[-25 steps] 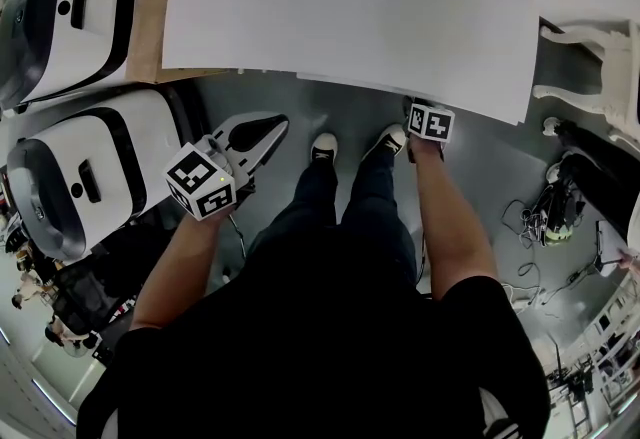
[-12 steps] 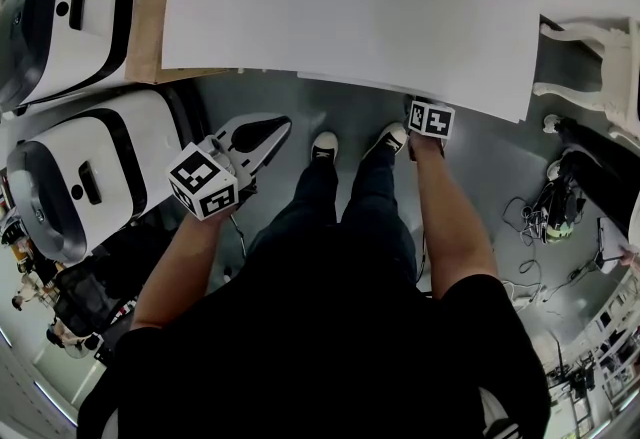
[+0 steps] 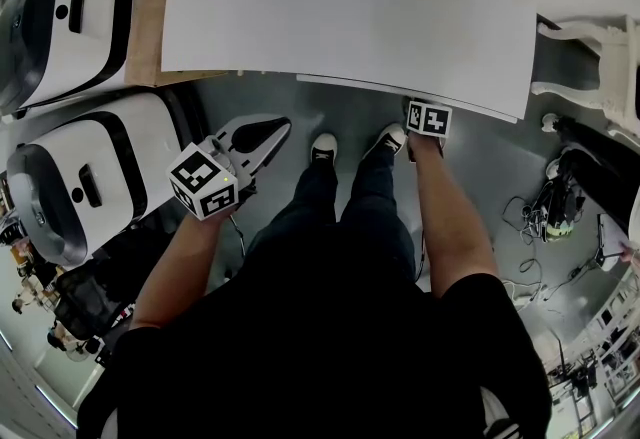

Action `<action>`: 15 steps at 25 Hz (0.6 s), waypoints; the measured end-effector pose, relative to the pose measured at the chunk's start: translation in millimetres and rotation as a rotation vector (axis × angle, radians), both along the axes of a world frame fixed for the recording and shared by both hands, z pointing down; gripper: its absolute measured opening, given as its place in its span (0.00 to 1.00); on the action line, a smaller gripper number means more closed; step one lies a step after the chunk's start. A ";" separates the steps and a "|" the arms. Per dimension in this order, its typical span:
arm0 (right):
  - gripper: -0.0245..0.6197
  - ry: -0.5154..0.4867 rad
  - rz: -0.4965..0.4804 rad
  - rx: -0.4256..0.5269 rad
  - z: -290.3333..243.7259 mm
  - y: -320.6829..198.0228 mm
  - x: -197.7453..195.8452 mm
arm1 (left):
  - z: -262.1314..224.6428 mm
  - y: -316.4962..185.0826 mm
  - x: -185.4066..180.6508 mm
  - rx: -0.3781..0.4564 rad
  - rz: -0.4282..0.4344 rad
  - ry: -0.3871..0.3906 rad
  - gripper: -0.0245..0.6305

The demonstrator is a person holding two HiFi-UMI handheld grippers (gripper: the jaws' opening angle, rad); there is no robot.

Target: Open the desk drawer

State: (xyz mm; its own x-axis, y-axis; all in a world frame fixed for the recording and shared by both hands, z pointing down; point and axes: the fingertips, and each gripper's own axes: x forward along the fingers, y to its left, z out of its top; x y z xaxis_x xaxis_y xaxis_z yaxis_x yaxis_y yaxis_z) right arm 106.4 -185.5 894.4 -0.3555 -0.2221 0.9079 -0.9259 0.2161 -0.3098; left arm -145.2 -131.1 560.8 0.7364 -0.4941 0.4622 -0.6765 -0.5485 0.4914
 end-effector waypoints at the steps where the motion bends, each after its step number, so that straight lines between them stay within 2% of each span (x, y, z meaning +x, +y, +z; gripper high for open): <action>1: 0.18 0.002 -0.002 -0.004 0.5 2.0 0.3 | 0.0 -0.2 0.1 0.001 0.001 0.000 0.05; 15: 0.18 0.019 -0.014 -0.032 0.2 48.4 0.2 | -6.2 7.6 0.7 0.018 0.053 -0.009 0.05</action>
